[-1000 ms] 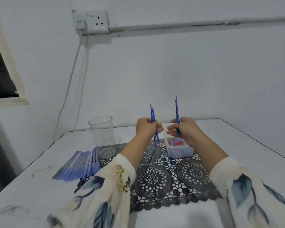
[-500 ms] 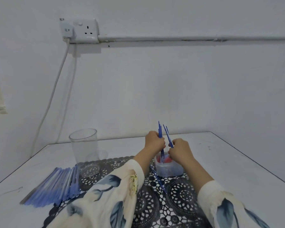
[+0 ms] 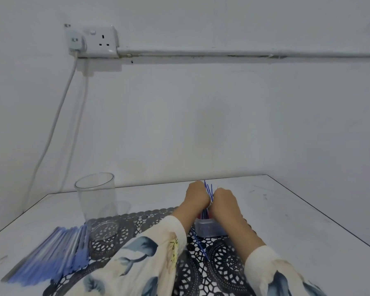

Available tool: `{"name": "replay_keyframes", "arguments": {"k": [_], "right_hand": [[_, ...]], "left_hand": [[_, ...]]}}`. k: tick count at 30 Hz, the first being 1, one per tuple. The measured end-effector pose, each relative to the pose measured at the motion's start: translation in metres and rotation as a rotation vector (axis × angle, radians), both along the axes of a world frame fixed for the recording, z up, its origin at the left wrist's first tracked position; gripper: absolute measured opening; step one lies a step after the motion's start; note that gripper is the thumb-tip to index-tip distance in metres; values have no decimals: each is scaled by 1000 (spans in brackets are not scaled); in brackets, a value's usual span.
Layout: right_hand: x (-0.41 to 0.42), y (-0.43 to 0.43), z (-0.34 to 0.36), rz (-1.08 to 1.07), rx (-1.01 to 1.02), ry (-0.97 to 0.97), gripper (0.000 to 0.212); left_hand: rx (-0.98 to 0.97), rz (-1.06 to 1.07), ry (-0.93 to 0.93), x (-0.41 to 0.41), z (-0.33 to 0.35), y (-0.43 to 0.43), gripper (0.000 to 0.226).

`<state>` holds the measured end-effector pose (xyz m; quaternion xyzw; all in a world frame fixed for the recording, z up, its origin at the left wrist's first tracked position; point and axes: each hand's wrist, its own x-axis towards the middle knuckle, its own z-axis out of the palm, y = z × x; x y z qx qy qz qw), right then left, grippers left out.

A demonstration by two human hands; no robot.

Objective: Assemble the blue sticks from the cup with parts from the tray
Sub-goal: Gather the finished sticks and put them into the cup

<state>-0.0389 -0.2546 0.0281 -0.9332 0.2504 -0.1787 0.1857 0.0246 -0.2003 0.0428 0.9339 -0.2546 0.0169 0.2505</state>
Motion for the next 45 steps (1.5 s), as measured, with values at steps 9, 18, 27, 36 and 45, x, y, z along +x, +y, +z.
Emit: {"name": "replay_keyframes", "arguments": {"k": [9,18,27,36,45], "right_hand": [[-2,4,0,6,-34,-5,11],[-16,12,-8,63,18,-386,29],[-46,66,-21,330,-216,-622,18],[-72,105,-29,259,-182,84,31],[-41,122,-47,116,-288,154,36]], "left_hand": [[-114,5,-11,-3,1,9,37],[-382,47,-152,-11,-9,69,22],[-98,197,-190,-23,-44,152,24],[8,201,-185,-25,-70,182,31],[195,211,-219,-26,-77,177,37]]}}
